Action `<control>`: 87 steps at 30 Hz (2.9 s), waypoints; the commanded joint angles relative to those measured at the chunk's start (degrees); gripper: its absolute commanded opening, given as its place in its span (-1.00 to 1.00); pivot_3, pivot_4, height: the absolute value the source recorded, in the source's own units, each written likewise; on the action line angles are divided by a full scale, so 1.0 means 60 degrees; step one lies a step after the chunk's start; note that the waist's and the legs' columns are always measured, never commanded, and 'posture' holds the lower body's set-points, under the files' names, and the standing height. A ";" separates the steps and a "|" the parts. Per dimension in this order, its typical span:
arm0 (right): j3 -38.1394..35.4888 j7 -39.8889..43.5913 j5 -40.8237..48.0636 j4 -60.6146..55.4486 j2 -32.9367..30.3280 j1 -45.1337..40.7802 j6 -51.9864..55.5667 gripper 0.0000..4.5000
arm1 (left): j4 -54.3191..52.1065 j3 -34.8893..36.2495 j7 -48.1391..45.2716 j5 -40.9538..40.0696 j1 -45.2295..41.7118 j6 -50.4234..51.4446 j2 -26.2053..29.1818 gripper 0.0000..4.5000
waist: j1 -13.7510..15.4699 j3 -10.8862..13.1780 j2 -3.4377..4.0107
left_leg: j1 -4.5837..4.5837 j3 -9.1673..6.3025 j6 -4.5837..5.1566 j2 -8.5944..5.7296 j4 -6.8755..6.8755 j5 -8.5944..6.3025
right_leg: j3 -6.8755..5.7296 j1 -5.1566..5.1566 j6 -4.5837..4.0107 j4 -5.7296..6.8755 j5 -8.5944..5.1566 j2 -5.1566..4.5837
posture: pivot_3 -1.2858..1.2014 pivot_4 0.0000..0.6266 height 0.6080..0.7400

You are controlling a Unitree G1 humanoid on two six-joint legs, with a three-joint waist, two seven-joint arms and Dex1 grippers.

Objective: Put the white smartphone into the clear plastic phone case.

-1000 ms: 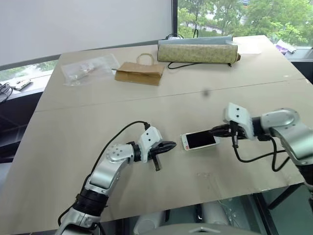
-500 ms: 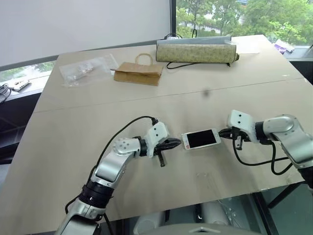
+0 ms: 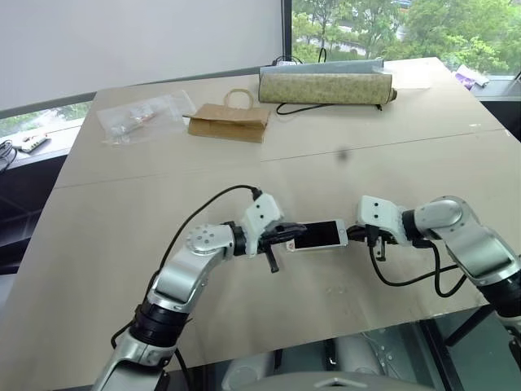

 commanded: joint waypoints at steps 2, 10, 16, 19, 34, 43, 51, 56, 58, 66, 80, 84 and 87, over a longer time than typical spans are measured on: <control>-0.0128 0.0024 -0.0099 0.0030 -0.0105 -0.0161 -0.0090 -1.00 | -0.0373 0.1158 -0.0733 -0.0743 0.0674 -0.0099 0.1099 -0.98 | -0.0064 0.0000 0.0001 | 0.0000 0.0000 0.0000 0.0001 -0.0004 0.0000 | 0.0002 -0.0003 0.0000 0.0000 0.0000 0.0000 | 0.03 -0.52 1.00; -0.0163 0.0001 -0.0067 0.0099 -0.0041 -0.0244 -0.0058 -1.00 | 0.0899 0.0513 -0.1451 -0.0025 0.0744 -0.1119 0.1867 -0.98 | -0.0010 0.0000 0.0001 | -0.0001 -0.0003 0.0000 -0.0006 -0.0001 0.0000 | -0.0004 0.0004 0.0000 -0.0005 0.0000 -0.0003 | 0.03 -0.52 1.00; -0.0232 0.0011 0.0020 -0.0086 -0.0079 -0.0228 0.0087 -1.00 | 0.1560 -0.0176 -0.1431 0.0497 0.0570 -0.1672 0.1490 -0.98 | 0.0010 0.0000 0.0001 | -0.0002 -0.0003 0.0000 -0.0005 -0.0002 0.0000 | -0.0005 0.0002 0.0000 -0.0004 0.0000 -0.0005 | 0.03 -0.52 1.00; -0.0255 -0.0002 0.0053 -0.0164 -0.0081 -0.0211 0.0154 -1.00 | 0.1865 -0.0343 -0.1426 0.0702 0.0447 -0.1828 0.1400 -0.98 | 0.0032 -0.0001 0.0001 | -0.0001 -0.0001 0.0000 -0.0005 -0.0001 0.0000 | -0.0003 0.0003 0.0000 -0.0004 0.0000 -0.0006 | 0.03 -0.52 1.00; -0.0281 -0.0039 0.0214 -0.0506 0.0015 -0.0328 0.0515 -1.00 | 0.2273 -0.0961 -0.1632 0.1068 0.0065 -0.2021 0.0867 -0.98 | 0.0093 -0.0005 0.0006 | -0.0003 -0.0010 0.0002 -0.0015 0.0016 0.0000 | -0.0015 0.0017 0.0003 -0.0001 0.0002 -0.0009 | 0.03 -0.52 1.00; 0.0530 0.0089 -0.0112 -0.0592 0.0554 -0.0760 0.0414 -1.00 | 0.2095 -0.1080 -0.1628 0.1117 0.0022 -0.1791 0.0634 -0.98 | 0.0084 -0.0010 0.0012 | 0.0007 -0.0033 0.0004 -0.0022 0.0038 0.0000 | -0.0040 0.0048 0.0004 -0.0002 0.0003 -0.0008 | 0.03 -0.52 1.00; 0.0559 0.0137 -0.0633 -0.0073 0.0575 -0.0739 0.0069 -1.00 | 0.1748 -0.1133 -0.1503 0.1159 0.0003 -0.1483 0.0471 -0.98 | 0.0087 -0.0013 0.0014 | 0.0017 -0.0034 0.0004 -0.0021 0.0039 0.0000 | -0.0040 0.0056 0.0004 -0.0001 0.0003 -0.0008 | 0.03 -0.52 1.00; -0.0226 0.0026 -0.0526 0.0460 0.0095 -0.0421 -0.0229 -1.00 | 0.1488 -0.0985 -0.1344 0.1094 0.0006 -0.1178 0.0334 -0.98 | 0.0205 -0.0015 0.0016 | 0.0034 -0.0055 0.0006 -0.0035 0.0046 -0.0002 | -0.0059 0.0087 0.0005 -0.0008 0.0003 -0.0007 | 0.03 -0.52 1.00; -0.0757 -0.0082 -0.0258 0.0464 0.0001 -0.0252 -0.0169 -1.00 | 0.1292 -0.0695 -0.1380 0.0975 0.0195 -0.1042 0.0558 -0.98 | 0.0234 -0.0015 0.0016 | 0.0028 -0.0060 0.0011 -0.0039 0.0058 -0.0004 | -0.0063 0.0088 0.0005 -0.0009 0.0003 -0.0007 | 0.03 -0.52 1.00; -0.2506 -0.0068 0.1610 -0.0738 0.0118 0.0529 0.0458 -1.00 | 0.0995 -0.0143 -0.1439 0.0455 0.0310 -0.0992 0.0947 -0.98 | 0.0017 -0.0012 0.0020 | 0.0013 -0.0054 0.0011 -0.0012 0.0037 -0.0006 | -0.0049 0.0060 0.0004 -0.0013 0.0003 -0.0013 | 0.03 -0.52 1.00; -0.2347 -0.0161 0.2209 -0.0866 0.0027 0.0585 0.0325 -1.00 | 0.1078 -0.0628 -0.1114 0.0045 -0.0525 -0.0797 0.0094 -0.98 | 0.0081 -0.0007 0.0017 | 0.0003 -0.0042 0.0012 -0.0018 0.0043 -0.0006 | -0.0047 0.0055 0.0005 -0.0014 0.0003 -0.0013 | 0.03 -0.52 1.00; -0.2338 0.0122 0.2470 -0.0855 -0.0087 0.0565 0.0459 -1.00 | 0.2021 -0.1156 -0.0943 0.0490 -0.1051 -0.0918 -0.0430 -0.98 | 0.0038 -0.0006 0.0016 | 0.0002 -0.0037 0.0012 -0.0018 0.0047 -0.0006 | -0.0042 0.0054 0.0005 -0.0013 0.0003 -0.0011 | 0.03 -0.52 1.00; -0.2311 0.0210 0.2577 -0.0781 -0.0042 0.0561 0.0413 -1.00 | 0.2473 -0.1408 -0.0979 0.0750 -0.1131 -0.1044 -0.0499 -0.98 | 0.0006 -0.0006 0.0016 | 0.0004 -0.0030 0.0012 -0.0009 0.0045 -0.0006 | -0.0036 0.0051 0.0005 -0.0012 0.0003 -0.0007 | 0.03 -0.52 1.00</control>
